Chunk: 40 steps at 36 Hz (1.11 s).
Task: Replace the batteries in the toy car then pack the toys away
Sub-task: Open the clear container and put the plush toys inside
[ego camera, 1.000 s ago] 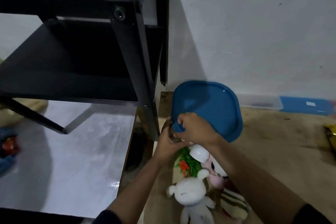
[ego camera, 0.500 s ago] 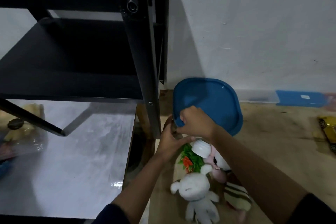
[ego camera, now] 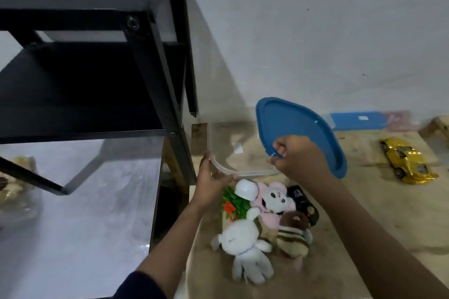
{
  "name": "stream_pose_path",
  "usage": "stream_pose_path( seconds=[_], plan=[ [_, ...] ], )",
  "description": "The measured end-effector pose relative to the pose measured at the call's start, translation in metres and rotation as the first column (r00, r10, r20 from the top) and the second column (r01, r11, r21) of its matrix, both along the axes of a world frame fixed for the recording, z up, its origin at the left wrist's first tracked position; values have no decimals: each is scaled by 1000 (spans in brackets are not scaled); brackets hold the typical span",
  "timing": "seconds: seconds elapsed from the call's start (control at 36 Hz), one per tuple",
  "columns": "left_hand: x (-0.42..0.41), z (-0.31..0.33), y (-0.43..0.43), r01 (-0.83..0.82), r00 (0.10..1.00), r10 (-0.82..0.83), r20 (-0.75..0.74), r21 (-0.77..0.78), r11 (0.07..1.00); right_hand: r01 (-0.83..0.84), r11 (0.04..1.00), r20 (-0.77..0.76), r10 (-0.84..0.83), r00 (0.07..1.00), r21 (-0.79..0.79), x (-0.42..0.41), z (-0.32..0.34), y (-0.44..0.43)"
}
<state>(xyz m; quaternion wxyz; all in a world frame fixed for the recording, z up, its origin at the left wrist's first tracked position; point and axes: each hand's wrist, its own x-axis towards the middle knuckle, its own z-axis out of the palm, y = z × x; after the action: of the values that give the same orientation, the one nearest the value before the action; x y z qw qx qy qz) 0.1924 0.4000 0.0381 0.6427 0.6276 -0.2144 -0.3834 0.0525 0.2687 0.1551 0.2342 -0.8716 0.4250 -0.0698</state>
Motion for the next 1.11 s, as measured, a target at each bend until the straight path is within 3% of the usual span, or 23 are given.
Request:
stream_pose_path(
  seconds=[0.06, 0.22, 0.31, 0.5, 0.69, 0.78, 0.86, 0.94, 1.03, 1.11],
  plan=[
    [-2, -2, 0, -22, 1000, 22, 0, 19, 1000, 76, 997, -9, -76, 997, -24, -23, -7, -8],
    [-8, -5, -3, -47, 998, 46, 42, 42, 998, 229, 973, -244, -228, 943, -24, -90, -56, -26],
    [-9, -7, -5, -48, 996, 43, 82, 56, 997, 261, 965, -269, -257, 928, -22, -111, -80, -28],
    [-21, -3, -6, -89, 986, 80, 146, 57, 994, 281, 959, -206, -268, 941, 39, -132, -108, -40],
    [-29, 3, -9, -137, 971, 114, 211, 96, 986, 299, 921, -95, -284, 954, 250, -141, -115, -52],
    [-40, 4, -7, -231, 951, 197, 236, 124, 965, 277, 933, 72, -300, 951, 232, -136, -106, -37],
    [-62, 6, 3, -366, 912, 309, 270, 194, 910, 137, 981, 268, -169, 948, 135, -133, -93, -5],
    [-91, 5, 24, -505, 816, 403, 415, 170, 846, -74, 997, 365, 55, 929, 38, -131, -91, 37],
    [-127, -4, 49, -530, 790, 395, 469, 199, 824, -257, 964, 253, 265, 930, -63, -125, -116, 64],
    [-157, -21, 68, -437, 806, 228, 547, 289, 852, -314, 940, 59, 324, 944, -137, -119, -138, 71]
  ],
)
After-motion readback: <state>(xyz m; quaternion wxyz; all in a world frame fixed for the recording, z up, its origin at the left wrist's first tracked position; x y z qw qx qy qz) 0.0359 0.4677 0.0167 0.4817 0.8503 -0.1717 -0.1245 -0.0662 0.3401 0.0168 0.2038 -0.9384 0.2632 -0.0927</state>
